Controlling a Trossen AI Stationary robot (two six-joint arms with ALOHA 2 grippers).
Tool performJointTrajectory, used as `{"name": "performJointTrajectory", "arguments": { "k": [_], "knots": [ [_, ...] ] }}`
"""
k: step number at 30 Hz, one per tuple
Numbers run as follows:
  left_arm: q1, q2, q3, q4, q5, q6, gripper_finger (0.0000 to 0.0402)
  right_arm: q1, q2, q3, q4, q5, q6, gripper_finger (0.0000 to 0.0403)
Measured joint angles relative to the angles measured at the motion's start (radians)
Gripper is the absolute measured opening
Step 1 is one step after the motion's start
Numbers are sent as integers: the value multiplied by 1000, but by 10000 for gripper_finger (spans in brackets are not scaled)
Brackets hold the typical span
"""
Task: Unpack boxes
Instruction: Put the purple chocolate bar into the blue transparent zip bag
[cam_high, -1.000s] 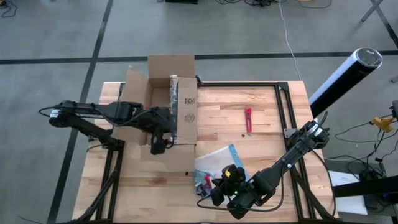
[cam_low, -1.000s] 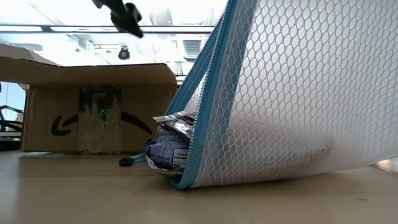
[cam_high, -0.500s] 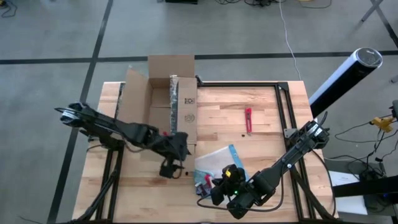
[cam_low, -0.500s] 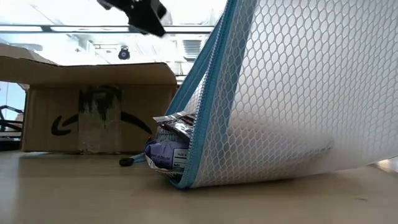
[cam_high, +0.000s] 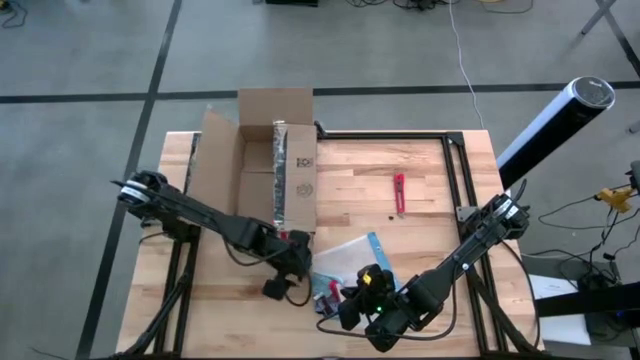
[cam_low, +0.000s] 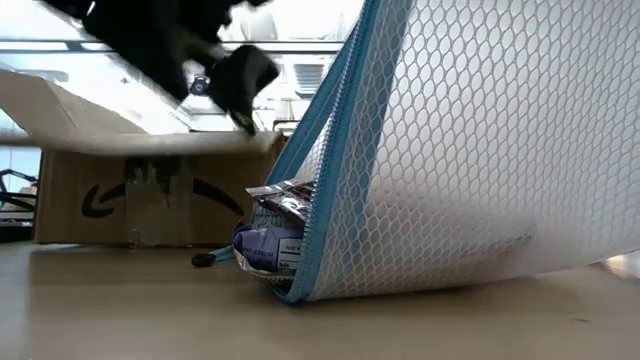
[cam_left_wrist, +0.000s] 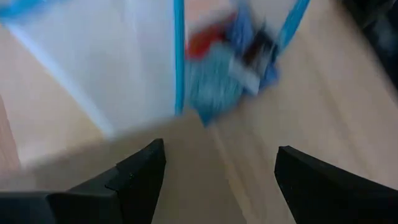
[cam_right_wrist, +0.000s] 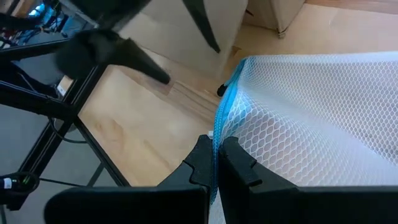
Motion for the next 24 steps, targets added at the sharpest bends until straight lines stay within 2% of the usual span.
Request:
{"name": "performJointTrajectory", "arguments": {
  "k": [4,7,18,24],
  "knots": [
    [-1,1,-14,-161,0,3,275,0,0,0,4,0,0,0],
    [-1,-17,-52,-207,1,-21,275,0,0,0,5,0,-1,0],
    [-2,-149,-186,-181,-19,-132,275,0,0,0,17,0,0,0],
    [-2,-234,-183,-46,-31,-150,275,0,0,0,18,0,0,0]
  ]
}}
